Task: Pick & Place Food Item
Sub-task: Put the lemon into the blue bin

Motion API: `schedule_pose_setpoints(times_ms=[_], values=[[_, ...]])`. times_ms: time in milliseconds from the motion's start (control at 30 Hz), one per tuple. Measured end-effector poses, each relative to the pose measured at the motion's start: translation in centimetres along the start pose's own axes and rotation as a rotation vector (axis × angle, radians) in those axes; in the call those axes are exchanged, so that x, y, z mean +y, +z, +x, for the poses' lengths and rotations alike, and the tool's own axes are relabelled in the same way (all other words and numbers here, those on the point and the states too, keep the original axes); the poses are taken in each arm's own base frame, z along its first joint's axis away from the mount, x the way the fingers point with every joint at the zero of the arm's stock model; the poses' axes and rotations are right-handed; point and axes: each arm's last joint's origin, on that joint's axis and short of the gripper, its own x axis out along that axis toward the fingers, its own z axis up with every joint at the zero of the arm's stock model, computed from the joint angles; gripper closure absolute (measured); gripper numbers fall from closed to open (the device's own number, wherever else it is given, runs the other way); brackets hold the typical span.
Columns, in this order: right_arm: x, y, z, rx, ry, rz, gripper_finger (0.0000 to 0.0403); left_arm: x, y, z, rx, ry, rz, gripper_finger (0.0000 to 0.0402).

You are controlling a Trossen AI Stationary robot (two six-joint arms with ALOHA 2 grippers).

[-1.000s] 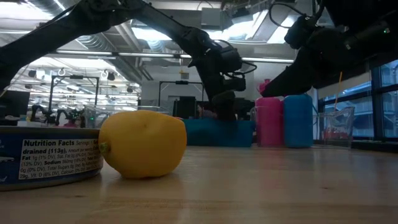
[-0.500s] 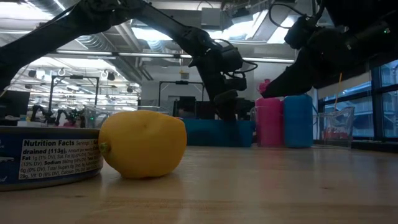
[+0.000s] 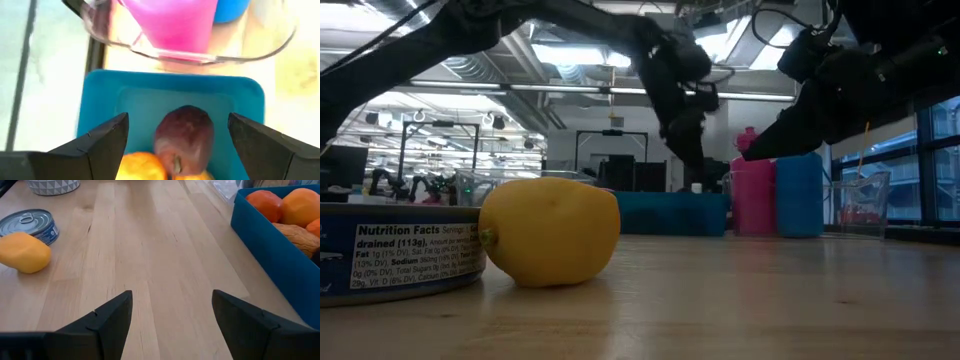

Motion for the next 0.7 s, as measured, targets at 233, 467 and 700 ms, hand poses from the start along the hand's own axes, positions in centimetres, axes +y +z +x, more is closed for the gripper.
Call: schedule_pose_setpoints(times_ms=[233,467,700], values=[[0.0,0.0,0.0,0.001,-0.001,0.000,0.0131,-0.4,0.4,-5.0,0.018,-0.016,-0.040,0.0075],[0.0,0.0,0.0,-0.006,-0.017,0.007,0.0131,-2.5,-0.1,-8.6,0.101,-0.114,-0.112,0.0075],[-0.1,0.1,0.0,-0.016,-0.033,0.036,0.0131,-5.1,0.5,-12.1,0.089,-0.145,-0.086,0.0075]])
